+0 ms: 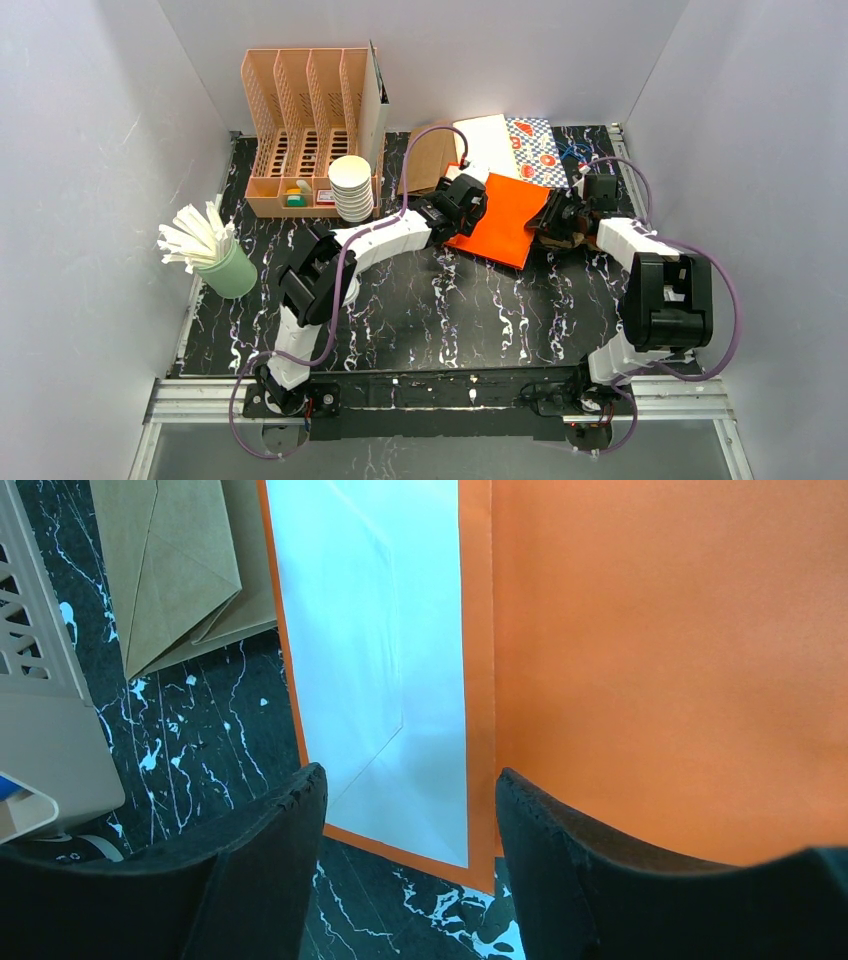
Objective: Pack the takeout coffee
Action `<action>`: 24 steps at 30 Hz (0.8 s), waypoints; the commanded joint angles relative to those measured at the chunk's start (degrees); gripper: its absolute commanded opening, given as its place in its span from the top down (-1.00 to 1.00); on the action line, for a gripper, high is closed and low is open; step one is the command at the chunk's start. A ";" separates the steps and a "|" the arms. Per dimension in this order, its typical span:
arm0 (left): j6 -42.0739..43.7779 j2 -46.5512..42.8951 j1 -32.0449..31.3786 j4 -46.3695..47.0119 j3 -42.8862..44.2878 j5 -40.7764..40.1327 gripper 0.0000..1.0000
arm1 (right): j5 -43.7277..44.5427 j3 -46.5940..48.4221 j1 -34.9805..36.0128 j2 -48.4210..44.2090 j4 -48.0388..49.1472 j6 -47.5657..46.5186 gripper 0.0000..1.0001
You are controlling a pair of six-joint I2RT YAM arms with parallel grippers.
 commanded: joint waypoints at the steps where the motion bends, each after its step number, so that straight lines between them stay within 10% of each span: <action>1: -0.67 0.54 0.37 0.35 1.06 -1.47 -0.19 | -3.62 3.01 0.32 1.67 3.01 1.04 0.39; 5: -0.95 -0.06 1.13 0.22 0.61 -1.37 -0.19 | -5.38 4.74 0.36 -0.07 1.37 1.26 0.97; 24: -7.90 -14.61 3.57 -1.67 -4.61 17.11 -0.73 | -10.68 11.16 0.33 -15.87 -19.05 -2.17 0.97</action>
